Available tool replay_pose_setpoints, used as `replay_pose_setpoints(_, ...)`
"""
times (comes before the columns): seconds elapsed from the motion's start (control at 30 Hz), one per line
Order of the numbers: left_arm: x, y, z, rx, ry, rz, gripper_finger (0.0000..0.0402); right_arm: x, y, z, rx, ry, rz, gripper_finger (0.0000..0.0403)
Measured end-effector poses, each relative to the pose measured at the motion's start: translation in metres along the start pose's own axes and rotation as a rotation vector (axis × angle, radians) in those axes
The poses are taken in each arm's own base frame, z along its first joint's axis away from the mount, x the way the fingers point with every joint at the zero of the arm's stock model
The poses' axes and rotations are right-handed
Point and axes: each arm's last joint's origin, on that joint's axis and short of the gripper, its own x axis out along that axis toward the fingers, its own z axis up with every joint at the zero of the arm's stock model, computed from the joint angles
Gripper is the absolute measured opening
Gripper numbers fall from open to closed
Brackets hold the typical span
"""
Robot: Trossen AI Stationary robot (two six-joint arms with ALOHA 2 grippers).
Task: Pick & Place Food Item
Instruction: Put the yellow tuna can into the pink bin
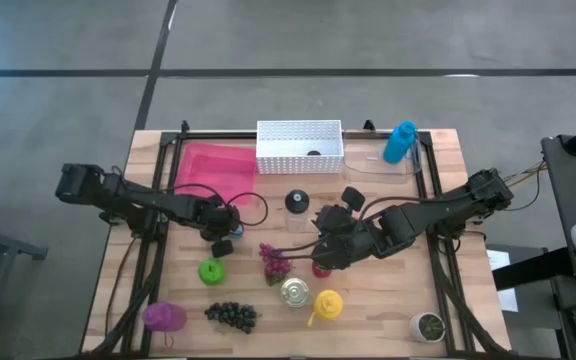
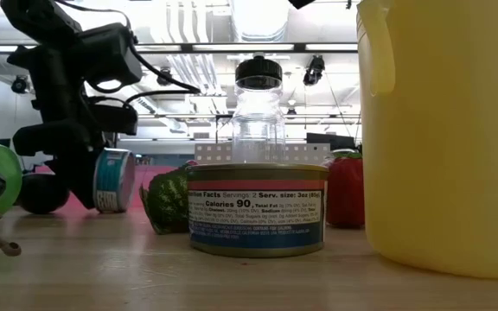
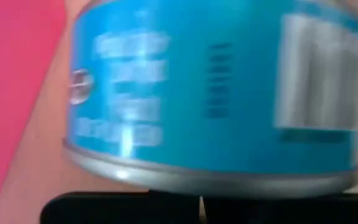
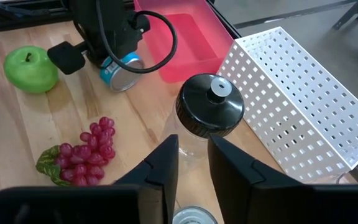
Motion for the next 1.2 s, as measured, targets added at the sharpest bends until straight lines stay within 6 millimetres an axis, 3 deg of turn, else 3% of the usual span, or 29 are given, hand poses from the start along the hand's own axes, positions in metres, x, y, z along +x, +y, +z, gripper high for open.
replay_pose_setpoints(0.3, -0.007, 0.003, -0.007, -0.134, 0.048, 0.020, 0.0001, 0.000, 0.000, 0.000, 0.001, -0.001, 0.000, 0.0068)
replay_pose_setpoints(0.7, -0.045, 0.008, -0.002, -0.219, -0.097, 0.010, 0.0001, 0.000, 0.000, 0.000, 0.023, -0.002, 0.005, 0.0089)
replay_pose_setpoints(0.83, -0.055, 0.008, -0.003, -0.243, -0.128, -0.008, 0.0001, -0.001, 0.003, -0.001, -0.021, 0.045, 0.084, 0.0093)
replay_pose_setpoints(1.2, -0.078, -0.003, -0.002, -0.293, -0.120, 0.003, 0.0001, -0.003, 0.008, 0.000, -0.058, 0.053, 0.159, 0.0075)
